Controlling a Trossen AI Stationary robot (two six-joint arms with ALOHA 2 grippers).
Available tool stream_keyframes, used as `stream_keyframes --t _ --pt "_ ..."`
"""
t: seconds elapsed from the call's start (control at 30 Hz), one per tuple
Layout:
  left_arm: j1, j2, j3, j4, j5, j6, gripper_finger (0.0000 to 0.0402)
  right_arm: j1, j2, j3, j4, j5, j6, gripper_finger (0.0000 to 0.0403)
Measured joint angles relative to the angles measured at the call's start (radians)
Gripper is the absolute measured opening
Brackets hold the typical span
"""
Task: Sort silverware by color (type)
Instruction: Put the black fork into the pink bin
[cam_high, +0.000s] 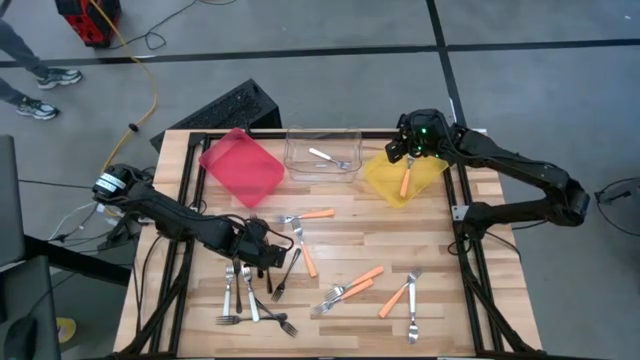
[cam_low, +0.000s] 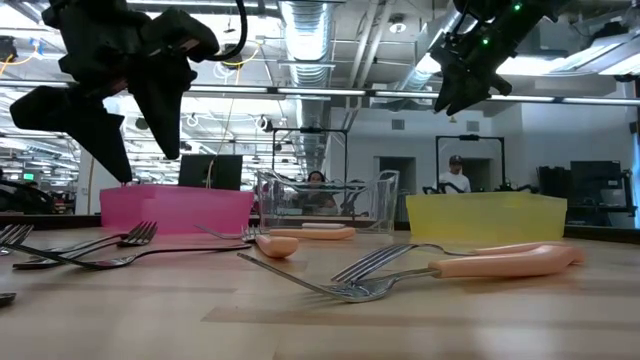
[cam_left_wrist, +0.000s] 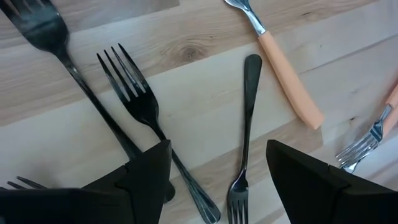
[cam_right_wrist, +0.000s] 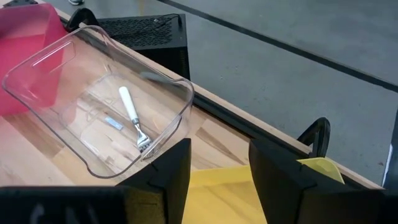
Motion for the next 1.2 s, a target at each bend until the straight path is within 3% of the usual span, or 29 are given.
stream_keyframes --t 0.8,1.2 --pt "0.0 0.001 0.0 -0.052 -0.042 -0.003 0.0247 0.0 0.0 0.0 0.0 0.0 -0.002 0.0186" --pt "-0.01 0.134 0.037 -0.058 0.023 -0.054 0.0247 0.0 0.0 0.001 0.001 0.0 -0.002 0.0186"
